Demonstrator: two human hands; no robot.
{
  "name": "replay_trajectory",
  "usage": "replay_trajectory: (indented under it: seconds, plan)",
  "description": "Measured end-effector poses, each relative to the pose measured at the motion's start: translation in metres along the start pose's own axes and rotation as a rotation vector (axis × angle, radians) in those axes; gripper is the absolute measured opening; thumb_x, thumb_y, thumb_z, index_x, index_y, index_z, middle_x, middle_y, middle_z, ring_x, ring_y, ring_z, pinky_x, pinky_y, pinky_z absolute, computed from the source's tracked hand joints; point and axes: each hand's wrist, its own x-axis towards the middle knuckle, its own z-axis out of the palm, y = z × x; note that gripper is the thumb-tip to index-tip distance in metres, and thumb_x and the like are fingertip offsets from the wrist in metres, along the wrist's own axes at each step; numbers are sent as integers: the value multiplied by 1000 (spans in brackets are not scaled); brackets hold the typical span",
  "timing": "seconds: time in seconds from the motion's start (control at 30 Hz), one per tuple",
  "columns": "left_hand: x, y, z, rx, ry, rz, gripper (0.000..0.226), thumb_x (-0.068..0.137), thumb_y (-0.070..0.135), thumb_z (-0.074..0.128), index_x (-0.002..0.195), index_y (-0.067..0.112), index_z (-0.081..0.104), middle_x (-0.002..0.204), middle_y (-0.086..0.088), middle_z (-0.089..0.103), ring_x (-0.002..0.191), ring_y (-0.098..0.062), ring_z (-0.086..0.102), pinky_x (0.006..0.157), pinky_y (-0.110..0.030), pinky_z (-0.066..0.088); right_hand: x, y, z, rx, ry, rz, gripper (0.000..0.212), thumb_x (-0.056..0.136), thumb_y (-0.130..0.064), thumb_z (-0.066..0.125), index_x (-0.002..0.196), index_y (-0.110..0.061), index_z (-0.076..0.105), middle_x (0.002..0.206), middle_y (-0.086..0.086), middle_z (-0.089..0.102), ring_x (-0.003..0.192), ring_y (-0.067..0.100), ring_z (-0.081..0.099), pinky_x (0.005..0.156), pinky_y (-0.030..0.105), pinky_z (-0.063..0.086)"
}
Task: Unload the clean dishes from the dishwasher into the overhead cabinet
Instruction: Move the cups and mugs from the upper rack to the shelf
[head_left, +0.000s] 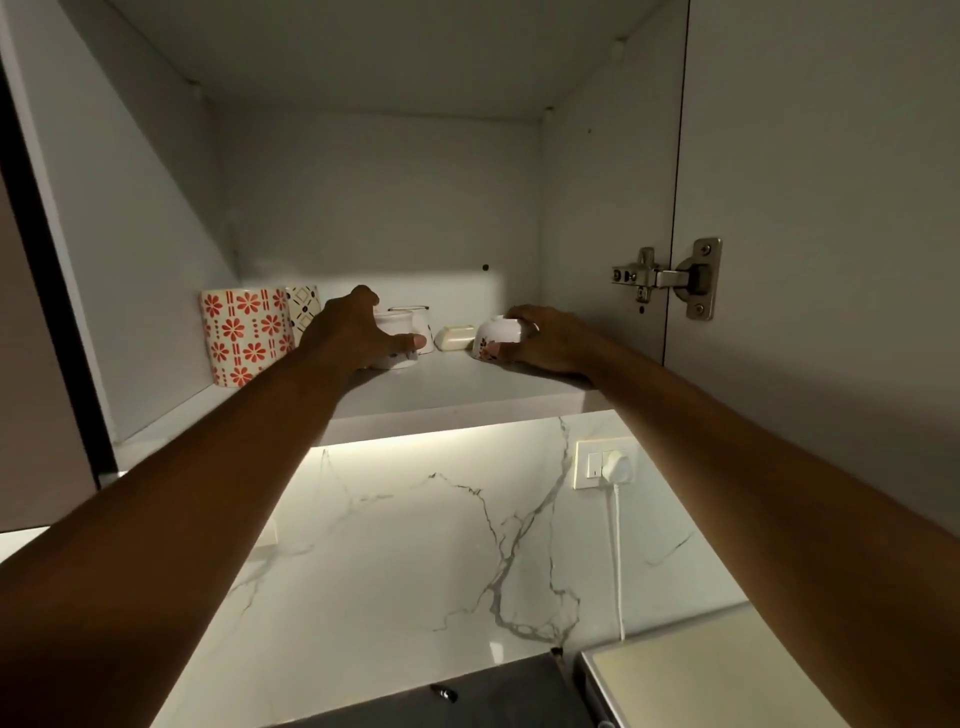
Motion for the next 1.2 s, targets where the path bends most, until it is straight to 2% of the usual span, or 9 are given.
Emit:
replay_trajectory:
  seconds: [0.1, 0.23, 0.33, 0.4, 0.53, 0.63, 0.8, 0.93, 1.2]
  plan:
    - [-3, 0, -1, -19, 6, -3, 81, 68, 57, 80, 125, 8, 50, 116, -13, 62, 97, -32, 65, 86, -46, 55, -4, -1, -1, 97, 30, 29, 75, 93, -46, 62, 154, -16, 29, 154, 11, 40, 137, 30, 43, 107, 36, 37]
    - [-7, 0, -4, 22, 45, -9, 77, 69, 58, 79, 120, 7, 53, 115, -13, 63, 98, -30, 62, 85, -41, 54, -12, -2, -2, 128, 215, 56, 63, 100, -44, 50, 152, -15, 30, 146, 21, 45, 127, 33, 51, 87, 28, 40]
    - [-10, 2, -6, 19, 81, -32, 76, 73, 53, 77, 126, 6, 50, 122, -16, 60, 106, -32, 60, 82, -36, 49, -17, -2, -4, 95, 319, 49, 53, 102, -38, 47, 148, -13, 37, 138, 22, 51, 121, 32, 53, 84, 27, 37]
    - [-15, 6, -5, 31, 105, -13, 78, 75, 52, 76, 133, 10, 45, 129, -18, 54, 116, -36, 54, 88, -40, 46, -23, -3, -7, 55, 361, 50, 46, 103, -35, 48, 143, -12, 43, 133, 20, 55, 116, 28, 55, 81, 24, 36]
    - [-31, 17, -3, 57, 228, 144, 75, 80, 53, 70, 139, 19, 39, 137, -19, 42, 125, -38, 42, 98, -51, 44, -40, -10, -10, 66, 458, 62, 36, 102, -31, 50, 132, -10, 54, 118, 14, 64, 100, 20, 61, 68, 24, 43]
    - [-47, 21, -2, 89, 297, 316, 64, 84, 57, 63, 134, 21, 45, 134, -16, 48, 127, -36, 41, 100, -52, 36, -67, -16, -5, 55, 495, 31, 32, 101, -34, 51, 121, -11, 60, 104, 12, 70, 94, 24, 67, 75, 31, 53]
    - [-86, 43, -8, 181, 219, 435, 59, 85, 64, 55, 129, 24, 54, 136, -13, 51, 132, -33, 38, 109, -56, 20, -136, -20, 7, -255, 620, -78, 38, 99, -49, 47, 118, -18, 60, 102, 4, 68, 93, 20, 61, 77, 37, 50]
    - [-127, 72, -13, 153, 140, 486, 61, 85, 66, 54, 130, 25, 53, 137, -12, 51, 131, -32, 41, 110, -56, 17, -189, -16, -4, -369, 647, -120, 42, 98, -48, 47, 122, -15, 60, 109, 4, 66, 98, 20, 59, 79, 35, 50]
    - [-278, 114, 53, -38, 218, 644, 49, 88, 54, 58, 129, 27, 51, 135, -3, 49, 134, -23, 40, 113, -56, 20, -373, 15, -24, -473, 513, -45, 34, 96, -45, 54, 121, -22, 55, 106, -3, 64, 93, 17, 61, 70, 27, 48]
